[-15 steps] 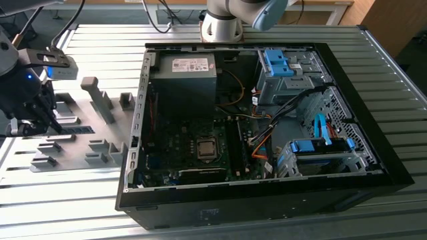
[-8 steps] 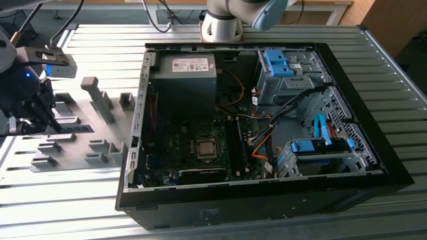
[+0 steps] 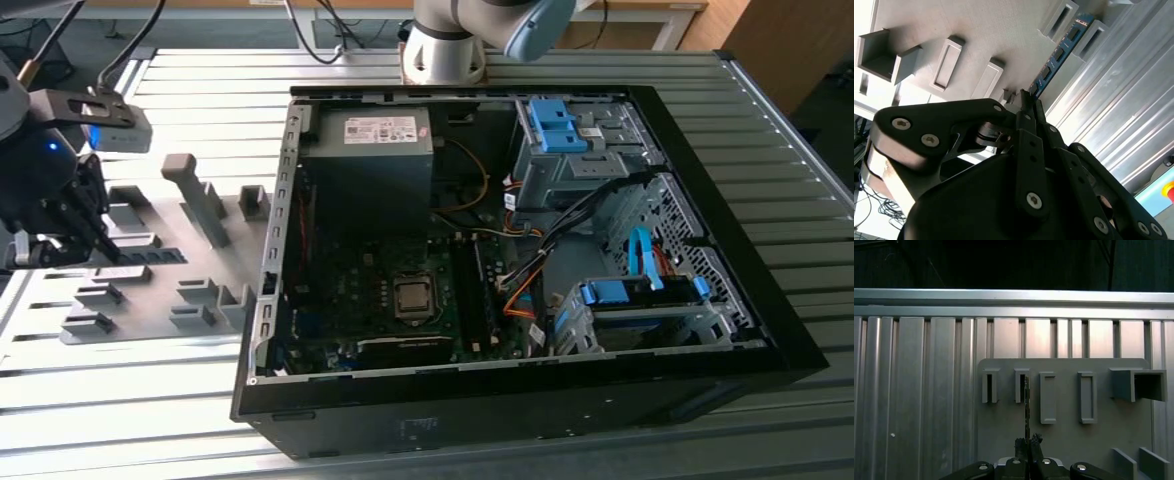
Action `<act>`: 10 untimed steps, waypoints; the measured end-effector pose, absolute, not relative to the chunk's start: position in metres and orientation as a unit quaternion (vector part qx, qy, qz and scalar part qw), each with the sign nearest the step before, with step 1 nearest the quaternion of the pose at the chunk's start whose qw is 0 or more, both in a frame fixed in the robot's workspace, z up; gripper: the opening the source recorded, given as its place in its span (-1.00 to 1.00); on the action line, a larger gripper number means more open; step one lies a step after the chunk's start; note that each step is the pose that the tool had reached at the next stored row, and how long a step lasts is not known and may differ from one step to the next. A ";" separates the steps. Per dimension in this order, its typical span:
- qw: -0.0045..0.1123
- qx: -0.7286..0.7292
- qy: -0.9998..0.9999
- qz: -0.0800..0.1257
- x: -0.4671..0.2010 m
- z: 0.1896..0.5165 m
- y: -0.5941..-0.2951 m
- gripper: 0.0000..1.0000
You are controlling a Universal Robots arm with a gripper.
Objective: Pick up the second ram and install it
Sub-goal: 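Pick up the second ram and move it above second insertion slot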
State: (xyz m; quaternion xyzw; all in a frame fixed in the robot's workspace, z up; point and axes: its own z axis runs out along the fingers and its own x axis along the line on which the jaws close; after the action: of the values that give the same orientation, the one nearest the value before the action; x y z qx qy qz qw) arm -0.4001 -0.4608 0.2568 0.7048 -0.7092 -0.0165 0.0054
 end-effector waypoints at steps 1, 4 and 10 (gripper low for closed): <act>0.005 0.705 -0.709 -0.016 -0.400 0.257 -0.461 -0.72; 0.005 0.705 -0.709 -0.016 -0.400 0.258 -0.461 -0.72; 0.005 0.705 -0.709 -0.016 -0.400 0.260 -0.461 -0.72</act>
State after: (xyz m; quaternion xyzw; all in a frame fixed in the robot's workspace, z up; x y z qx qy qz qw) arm -0.4002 -0.4608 0.2601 0.7048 -0.7092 -0.0165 0.0055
